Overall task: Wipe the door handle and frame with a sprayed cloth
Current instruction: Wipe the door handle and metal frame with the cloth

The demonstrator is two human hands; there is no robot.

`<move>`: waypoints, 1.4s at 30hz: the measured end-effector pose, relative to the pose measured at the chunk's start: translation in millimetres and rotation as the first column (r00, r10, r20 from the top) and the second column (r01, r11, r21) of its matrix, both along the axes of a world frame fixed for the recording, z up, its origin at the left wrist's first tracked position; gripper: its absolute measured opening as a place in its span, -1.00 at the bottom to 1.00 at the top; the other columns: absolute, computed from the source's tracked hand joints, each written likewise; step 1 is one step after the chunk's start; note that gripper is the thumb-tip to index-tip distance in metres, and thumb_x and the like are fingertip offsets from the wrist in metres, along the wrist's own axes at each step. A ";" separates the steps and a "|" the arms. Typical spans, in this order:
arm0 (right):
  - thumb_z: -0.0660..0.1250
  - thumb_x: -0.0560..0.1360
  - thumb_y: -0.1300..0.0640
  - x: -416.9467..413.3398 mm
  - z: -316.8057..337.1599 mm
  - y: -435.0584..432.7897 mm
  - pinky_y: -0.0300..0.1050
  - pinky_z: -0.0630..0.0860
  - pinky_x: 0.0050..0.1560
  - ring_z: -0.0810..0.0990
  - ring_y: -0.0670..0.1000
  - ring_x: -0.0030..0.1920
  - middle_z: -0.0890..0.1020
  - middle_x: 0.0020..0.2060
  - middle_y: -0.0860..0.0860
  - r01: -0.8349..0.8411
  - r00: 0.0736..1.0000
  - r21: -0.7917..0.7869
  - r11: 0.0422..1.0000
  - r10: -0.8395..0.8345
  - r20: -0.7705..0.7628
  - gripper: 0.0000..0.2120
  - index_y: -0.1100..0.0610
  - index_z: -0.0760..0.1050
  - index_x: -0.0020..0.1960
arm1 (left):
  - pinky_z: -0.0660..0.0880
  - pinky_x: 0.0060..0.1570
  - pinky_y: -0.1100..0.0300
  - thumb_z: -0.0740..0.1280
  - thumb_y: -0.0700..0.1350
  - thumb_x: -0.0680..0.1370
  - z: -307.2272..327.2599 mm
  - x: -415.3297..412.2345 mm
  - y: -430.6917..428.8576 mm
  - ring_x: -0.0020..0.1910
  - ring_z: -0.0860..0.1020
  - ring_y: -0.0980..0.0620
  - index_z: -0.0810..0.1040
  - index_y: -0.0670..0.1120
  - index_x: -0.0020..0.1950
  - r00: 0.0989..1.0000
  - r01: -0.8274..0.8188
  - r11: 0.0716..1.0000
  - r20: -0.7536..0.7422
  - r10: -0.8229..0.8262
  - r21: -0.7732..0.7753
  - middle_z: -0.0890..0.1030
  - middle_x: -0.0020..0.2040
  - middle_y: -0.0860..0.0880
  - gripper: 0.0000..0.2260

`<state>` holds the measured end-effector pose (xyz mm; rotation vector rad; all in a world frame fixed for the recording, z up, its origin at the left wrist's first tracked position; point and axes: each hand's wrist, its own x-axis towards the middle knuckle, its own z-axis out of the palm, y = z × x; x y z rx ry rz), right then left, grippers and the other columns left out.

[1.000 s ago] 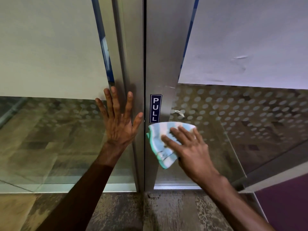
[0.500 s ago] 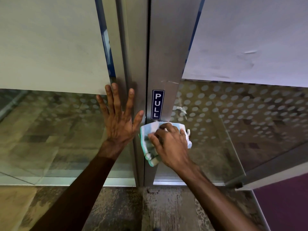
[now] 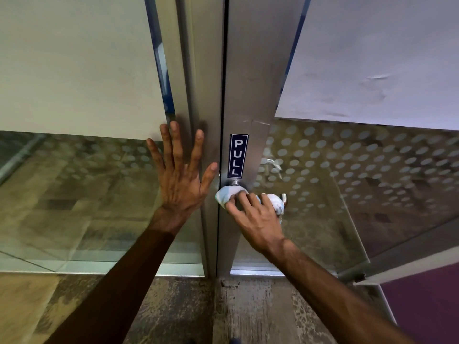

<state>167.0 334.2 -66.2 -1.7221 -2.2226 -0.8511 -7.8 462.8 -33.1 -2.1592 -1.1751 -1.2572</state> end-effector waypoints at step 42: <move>0.16 0.67 0.31 106.8 9.0 -32.6 0.25 0.58 0.15 0.60 0.27 0.31 0.65 0.23 0.23 -0.399 0.886 -0.051 0.916 0.399 0.238 -0.78 0.05 0.49 0.17 | -0.31 0.62 -0.22 0.07 0.30 0.71 1.4 5.0 -1.1 0.67 -0.36 -0.07 -0.25 0.16 0.70 1.000 0.004 1.000 -0.022 -0.003 0.016 -0.44 0.67 0.01 -0.30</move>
